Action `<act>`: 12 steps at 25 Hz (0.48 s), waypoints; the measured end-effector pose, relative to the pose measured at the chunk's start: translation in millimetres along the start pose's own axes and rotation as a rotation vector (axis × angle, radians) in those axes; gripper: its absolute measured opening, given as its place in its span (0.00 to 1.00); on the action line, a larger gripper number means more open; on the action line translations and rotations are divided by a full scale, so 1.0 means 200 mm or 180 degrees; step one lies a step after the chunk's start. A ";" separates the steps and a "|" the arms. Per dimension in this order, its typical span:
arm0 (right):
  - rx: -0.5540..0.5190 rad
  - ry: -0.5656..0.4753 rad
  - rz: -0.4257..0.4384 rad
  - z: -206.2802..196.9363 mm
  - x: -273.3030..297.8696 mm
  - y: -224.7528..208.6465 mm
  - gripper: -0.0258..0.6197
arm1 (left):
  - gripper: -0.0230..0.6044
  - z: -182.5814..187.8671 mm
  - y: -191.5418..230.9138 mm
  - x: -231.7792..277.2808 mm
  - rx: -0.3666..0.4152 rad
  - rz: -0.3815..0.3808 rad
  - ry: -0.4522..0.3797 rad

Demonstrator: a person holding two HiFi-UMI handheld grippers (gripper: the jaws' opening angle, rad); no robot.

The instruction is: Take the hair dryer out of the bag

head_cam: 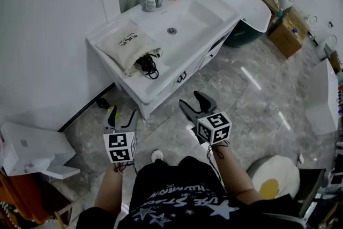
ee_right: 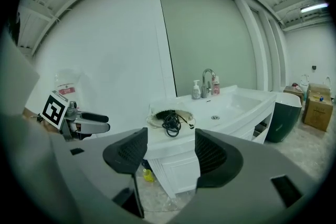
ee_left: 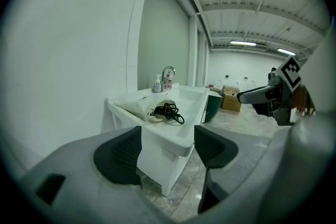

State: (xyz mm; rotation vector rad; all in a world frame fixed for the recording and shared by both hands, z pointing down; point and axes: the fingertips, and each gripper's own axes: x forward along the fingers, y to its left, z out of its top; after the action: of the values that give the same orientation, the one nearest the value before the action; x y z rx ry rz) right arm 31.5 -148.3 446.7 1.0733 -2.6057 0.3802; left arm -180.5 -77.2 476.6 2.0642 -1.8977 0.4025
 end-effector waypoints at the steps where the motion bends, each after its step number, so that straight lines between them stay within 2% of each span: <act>1: 0.0007 0.0030 -0.0006 0.00 0.03 -0.01 0.46 | 0.55 0.02 0.01 0.04 0.0034 -0.0004 0.0004; 6: -0.0044 0.0123 0.0096 0.06 0.21 -0.10 0.45 | 0.49 0.11 0.07 0.21 0.0068 0.0075 -0.0018; 12: -0.0091 0.0126 0.0471 0.18 0.58 -0.19 0.45 | 0.41 0.19 0.16 0.40 0.0202 0.0306 0.0111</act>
State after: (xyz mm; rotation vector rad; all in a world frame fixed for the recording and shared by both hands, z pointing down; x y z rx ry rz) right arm -24.8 -261.1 461.4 0.8576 -2.6549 0.3916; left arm -206.3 -168.1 476.0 1.9968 -1.9932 0.5245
